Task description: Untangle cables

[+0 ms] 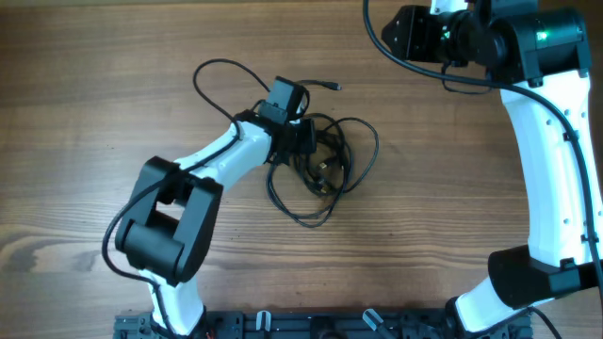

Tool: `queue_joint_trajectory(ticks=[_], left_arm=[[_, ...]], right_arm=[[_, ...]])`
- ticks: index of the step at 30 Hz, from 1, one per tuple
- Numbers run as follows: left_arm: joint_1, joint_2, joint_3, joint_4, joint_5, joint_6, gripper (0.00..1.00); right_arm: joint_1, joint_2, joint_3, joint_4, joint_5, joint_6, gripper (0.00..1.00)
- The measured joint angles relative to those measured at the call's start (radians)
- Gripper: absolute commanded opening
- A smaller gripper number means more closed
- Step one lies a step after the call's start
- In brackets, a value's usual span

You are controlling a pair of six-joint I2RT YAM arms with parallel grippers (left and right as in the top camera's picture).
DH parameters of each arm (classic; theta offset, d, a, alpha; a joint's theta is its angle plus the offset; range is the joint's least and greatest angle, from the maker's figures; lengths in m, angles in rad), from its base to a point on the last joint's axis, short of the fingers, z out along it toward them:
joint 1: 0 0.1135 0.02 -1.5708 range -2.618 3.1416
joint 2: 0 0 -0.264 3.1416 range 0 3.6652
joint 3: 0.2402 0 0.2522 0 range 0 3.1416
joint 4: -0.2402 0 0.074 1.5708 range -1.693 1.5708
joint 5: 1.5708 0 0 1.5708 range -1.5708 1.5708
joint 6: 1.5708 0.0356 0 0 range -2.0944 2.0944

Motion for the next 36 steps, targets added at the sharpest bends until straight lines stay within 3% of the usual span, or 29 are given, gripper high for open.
queue_joint_trajectory(ticks=[1,3,9,13,17,20,21,26,30,32,36], left_arm=[[-0.003,0.004,0.000,0.000,-0.001,0.006,0.35],[-0.003,0.005,0.000,0.000,-0.013,0.009,0.05],[0.006,-0.027,0.003,-0.056,-0.031,0.023,0.04],[0.039,-0.299,0.065,-0.211,-0.038,0.015,0.04],[0.040,-0.586,0.091,-0.193,-0.011,0.026,0.04],[0.069,-0.703,0.091,-0.074,-0.017,-0.091,0.04],[0.091,-0.752,0.091,-0.064,-0.020,-0.156,0.04],[0.115,-0.791,0.092,-0.106,0.000,-0.354,0.04],[0.115,-0.790,0.092,-0.106,0.011,-0.435,0.04],[0.115,-0.790,0.092,-0.107,0.011,-0.447,0.04],[0.115,-0.790,0.092,-0.111,0.011,-0.451,0.04]], right_arm=[[0.000,0.000,0.000,0.000,0.006,0.000,0.44],[0.000,0.000,0.000,0.000,0.008,0.000,0.44],[0.000,0.000,0.000,0.000,0.022,0.000,0.45],[0.000,0.000,0.000,0.002,0.025,0.000,0.45],[0.000,0.001,0.000,0.003,0.015,-0.001,0.44],[0.000,0.003,0.000,0.014,-0.088,-0.063,0.50],[0.000,0.005,0.000,0.016,-0.197,-0.143,0.52],[0.020,0.022,0.000,0.000,-0.388,-0.298,0.57],[0.102,0.084,0.000,-0.057,-0.430,-0.426,0.62],[0.142,0.111,0.000,-0.081,-0.449,-0.496,0.61],[0.214,0.154,0.000,-0.103,-0.458,-0.593,0.31]])
